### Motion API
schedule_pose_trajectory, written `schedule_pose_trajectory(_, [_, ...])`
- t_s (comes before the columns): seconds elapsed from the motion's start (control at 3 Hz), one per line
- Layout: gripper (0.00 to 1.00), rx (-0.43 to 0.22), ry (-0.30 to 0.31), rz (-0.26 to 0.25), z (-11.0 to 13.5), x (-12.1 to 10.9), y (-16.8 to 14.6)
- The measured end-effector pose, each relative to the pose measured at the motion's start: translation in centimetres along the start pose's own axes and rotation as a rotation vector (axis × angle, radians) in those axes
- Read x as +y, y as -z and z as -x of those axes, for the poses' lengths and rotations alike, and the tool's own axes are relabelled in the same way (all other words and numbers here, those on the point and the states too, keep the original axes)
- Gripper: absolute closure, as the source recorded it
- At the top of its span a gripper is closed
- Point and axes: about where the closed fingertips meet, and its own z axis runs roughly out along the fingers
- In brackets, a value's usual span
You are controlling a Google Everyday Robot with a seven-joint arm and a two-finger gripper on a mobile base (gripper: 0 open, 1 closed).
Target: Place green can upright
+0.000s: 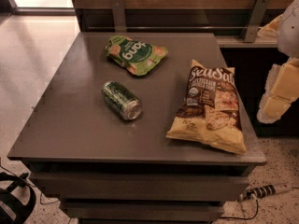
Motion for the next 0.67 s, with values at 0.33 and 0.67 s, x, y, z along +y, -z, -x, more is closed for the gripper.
schedule_pose_trajectory(0.33, [0.00, 0.000, 0.000, 0.000, 0.0, 0.0, 0.0])
schedule_pose_trajectory(0.67, [0.00, -0.032, -0.034, 0.023, 2.1, -1.1, -0.9])
